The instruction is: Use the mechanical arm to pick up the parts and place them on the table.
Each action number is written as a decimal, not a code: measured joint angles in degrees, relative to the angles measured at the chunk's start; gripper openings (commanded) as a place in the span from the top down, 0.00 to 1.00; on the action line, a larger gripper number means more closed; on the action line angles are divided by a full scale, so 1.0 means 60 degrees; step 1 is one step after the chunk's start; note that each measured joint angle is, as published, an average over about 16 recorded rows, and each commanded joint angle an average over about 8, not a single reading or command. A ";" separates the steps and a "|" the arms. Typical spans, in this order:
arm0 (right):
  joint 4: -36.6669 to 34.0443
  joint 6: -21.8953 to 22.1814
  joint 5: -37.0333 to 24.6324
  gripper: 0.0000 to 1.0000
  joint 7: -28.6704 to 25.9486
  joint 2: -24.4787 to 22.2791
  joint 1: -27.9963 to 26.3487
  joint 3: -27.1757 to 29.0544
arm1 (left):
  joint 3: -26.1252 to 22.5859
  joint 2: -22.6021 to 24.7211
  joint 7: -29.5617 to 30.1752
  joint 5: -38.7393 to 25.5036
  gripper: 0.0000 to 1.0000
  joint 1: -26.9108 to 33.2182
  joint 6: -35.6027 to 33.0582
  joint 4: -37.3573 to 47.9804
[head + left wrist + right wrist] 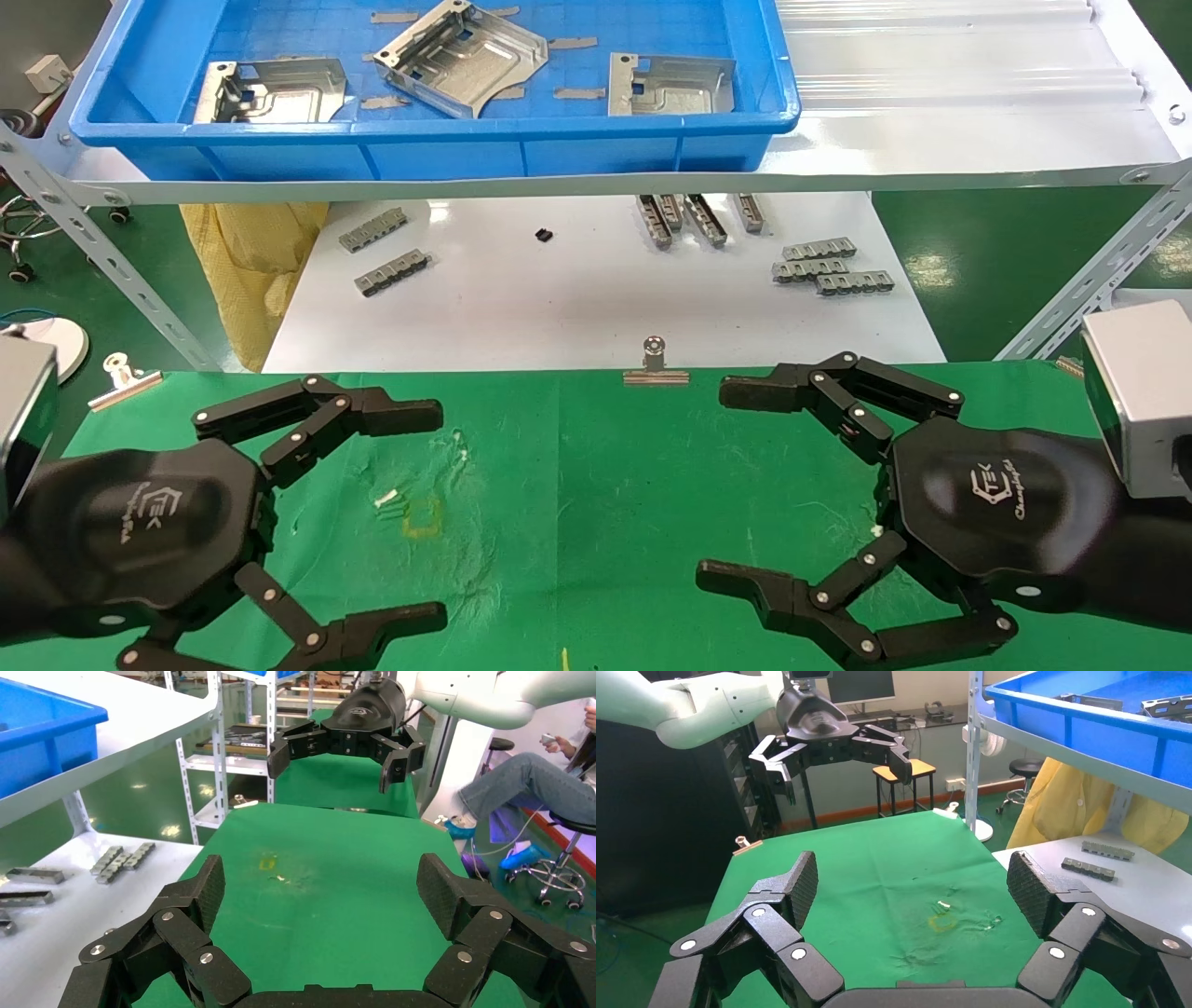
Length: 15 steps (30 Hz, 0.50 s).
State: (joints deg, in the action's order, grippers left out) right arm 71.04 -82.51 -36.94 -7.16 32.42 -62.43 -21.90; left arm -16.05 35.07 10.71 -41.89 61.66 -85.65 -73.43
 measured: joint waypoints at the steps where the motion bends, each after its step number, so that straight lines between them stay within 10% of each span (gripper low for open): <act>1: 0.0000 0.0000 0.0000 0.00 0.0000 0.0000 0.0000 0.0000 | 0.0000 0.0000 0.0000 0.0000 0.00 0.0000 0.0000 0.0000; 15: 0.0000 0.0000 0.0000 0.00 0.0000 0.0000 0.0000 0.0000 | 0.0000 0.0000 0.0000 0.0000 0.00 0.0000 0.0000 0.0000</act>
State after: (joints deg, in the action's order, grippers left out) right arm 71.04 -82.52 -36.94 -7.16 32.42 -62.43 -21.90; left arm -16.05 35.07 10.71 -41.89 61.66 -85.65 -73.43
